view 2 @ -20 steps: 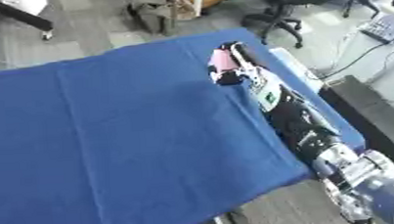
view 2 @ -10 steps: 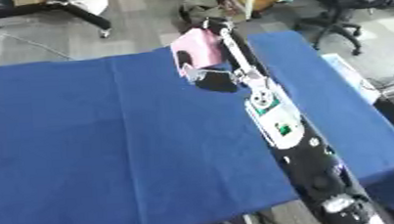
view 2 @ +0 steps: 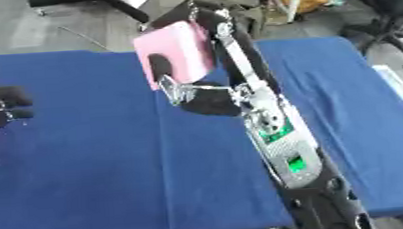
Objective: Pick up the objects with one hand, pass them to the other hand, and then place them into the box on the other side of the table.
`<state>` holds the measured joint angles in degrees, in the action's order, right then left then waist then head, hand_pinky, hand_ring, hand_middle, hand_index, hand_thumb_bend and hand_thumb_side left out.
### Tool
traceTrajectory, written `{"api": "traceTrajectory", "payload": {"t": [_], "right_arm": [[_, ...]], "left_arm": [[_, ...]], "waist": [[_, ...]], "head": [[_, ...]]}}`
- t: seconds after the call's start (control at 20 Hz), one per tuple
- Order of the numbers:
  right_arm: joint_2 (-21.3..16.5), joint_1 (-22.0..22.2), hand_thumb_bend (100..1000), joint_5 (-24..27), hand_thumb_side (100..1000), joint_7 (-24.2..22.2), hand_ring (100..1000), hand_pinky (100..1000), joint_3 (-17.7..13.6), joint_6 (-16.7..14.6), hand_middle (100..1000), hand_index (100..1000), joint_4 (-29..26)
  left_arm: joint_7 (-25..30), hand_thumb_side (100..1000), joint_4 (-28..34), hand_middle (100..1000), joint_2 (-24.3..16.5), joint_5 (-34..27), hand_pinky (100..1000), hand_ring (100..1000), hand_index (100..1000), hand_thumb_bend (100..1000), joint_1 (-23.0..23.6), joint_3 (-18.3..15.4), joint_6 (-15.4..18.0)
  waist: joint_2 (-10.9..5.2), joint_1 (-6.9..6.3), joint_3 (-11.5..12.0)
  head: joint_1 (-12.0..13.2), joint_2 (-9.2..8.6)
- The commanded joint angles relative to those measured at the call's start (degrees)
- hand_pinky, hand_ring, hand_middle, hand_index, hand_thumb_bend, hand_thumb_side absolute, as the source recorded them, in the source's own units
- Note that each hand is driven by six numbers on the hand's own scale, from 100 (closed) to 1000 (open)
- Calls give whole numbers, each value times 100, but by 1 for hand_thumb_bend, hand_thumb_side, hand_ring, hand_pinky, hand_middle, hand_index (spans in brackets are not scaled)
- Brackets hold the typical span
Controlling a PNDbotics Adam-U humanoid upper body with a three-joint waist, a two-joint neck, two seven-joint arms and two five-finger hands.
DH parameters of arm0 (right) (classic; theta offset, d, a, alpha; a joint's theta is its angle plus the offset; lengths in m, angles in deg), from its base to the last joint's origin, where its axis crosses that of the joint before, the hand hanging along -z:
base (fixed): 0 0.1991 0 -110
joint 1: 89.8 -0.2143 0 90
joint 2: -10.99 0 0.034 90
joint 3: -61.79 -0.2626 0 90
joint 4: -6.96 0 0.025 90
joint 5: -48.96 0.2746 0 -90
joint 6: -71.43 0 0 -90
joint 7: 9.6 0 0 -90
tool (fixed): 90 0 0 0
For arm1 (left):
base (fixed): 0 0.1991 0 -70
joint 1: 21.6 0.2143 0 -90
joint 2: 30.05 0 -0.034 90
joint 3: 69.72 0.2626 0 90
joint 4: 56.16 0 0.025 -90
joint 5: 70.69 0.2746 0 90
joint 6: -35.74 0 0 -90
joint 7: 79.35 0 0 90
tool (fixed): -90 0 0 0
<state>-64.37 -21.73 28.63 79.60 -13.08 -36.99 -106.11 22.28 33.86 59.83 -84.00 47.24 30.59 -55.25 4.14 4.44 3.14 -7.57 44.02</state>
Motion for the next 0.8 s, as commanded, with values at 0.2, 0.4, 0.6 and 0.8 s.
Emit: {"api": "traceTrajectory", "payload": {"t": [0.2, 0.4, 0.6, 0.8], "right_arm": [[66, -220, 100, 25, 100, -73, 485, 467, 372, -202, 434, 527, -141], [58, -328, 100, 141, 100, -171, 487, 470, 563, -301, 434, 531, -151], [49, -395, 100, 252, 100, -226, 486, 469, 634, -359, 433, 531, -152], [53, -433, 100, 363, 100, -250, 485, 467, 707, -391, 427, 529, -152]], "left_arm": [[475, 742, -147, 649, 31, -54, 727, 754, 753, 905, -188, 353, -88], [642, 715, -292, 643, 153, 13, 723, 749, 754, 891, -399, 575, -122], [716, 685, -425, 658, 298, 144, 726, 759, 764, 894, -636, 760, -90], [651, 670, -553, 679, 536, 326, 727, 769, 773, 893, -864, 933, -57]], "waist": [[-24, 6, -4], [-26, 24, 22], [-43, 32, 23], [-50, 42, 10]], "head": [[200, 10], [235, 10], [246, 10], [220, 10]]}}
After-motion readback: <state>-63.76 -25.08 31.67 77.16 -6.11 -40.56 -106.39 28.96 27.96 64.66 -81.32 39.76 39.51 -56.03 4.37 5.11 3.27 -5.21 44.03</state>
